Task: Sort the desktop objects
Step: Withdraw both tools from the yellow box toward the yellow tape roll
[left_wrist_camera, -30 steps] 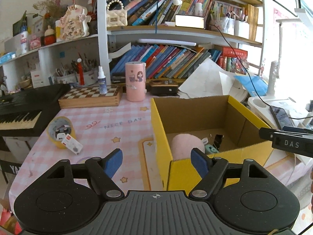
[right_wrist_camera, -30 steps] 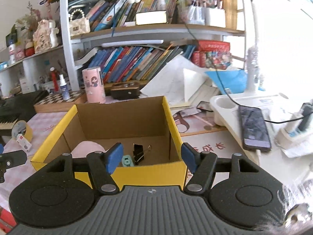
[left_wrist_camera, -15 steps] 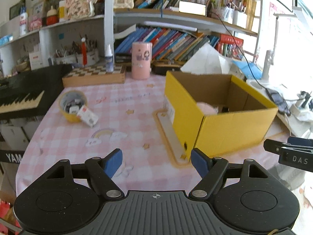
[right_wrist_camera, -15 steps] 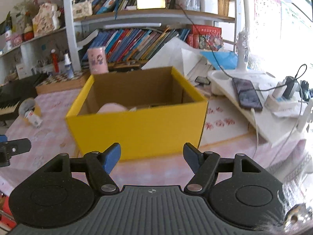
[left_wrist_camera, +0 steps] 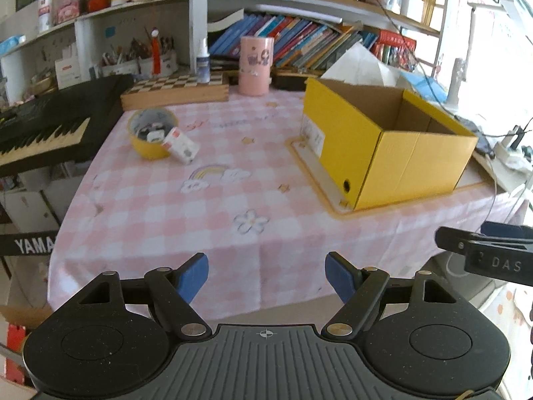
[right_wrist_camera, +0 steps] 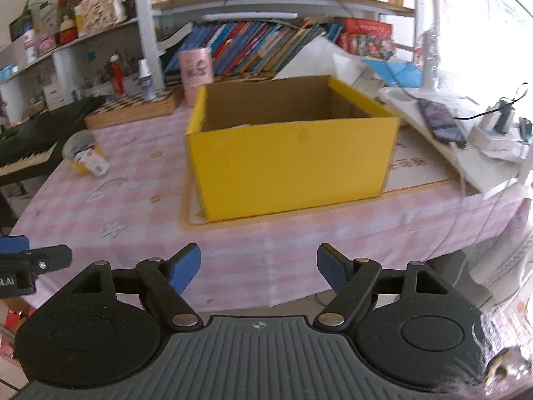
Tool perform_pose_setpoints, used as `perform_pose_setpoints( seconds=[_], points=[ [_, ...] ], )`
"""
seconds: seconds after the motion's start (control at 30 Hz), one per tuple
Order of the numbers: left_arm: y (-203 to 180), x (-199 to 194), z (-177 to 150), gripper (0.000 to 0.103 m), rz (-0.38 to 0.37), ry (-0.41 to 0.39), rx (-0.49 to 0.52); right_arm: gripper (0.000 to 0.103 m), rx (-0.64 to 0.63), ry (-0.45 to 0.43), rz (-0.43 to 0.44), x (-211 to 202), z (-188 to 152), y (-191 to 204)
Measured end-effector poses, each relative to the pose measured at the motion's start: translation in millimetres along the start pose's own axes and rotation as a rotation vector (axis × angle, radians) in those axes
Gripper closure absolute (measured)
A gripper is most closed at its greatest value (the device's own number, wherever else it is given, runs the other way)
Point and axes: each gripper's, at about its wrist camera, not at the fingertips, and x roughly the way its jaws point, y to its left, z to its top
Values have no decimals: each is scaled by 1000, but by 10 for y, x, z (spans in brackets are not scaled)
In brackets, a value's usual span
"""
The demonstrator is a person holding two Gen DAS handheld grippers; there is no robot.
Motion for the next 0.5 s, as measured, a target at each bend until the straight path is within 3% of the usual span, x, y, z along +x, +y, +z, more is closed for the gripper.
perform_pose_setpoints(
  seconds=[0.1,0.5],
  points=[
    [108,-41,-70,24,19,25,-8,21,-33,22,34,15,-28,175],
    [502,-242,-204,23,108,19,-71,18,-183,45,178,47,-63,818]
  ],
)
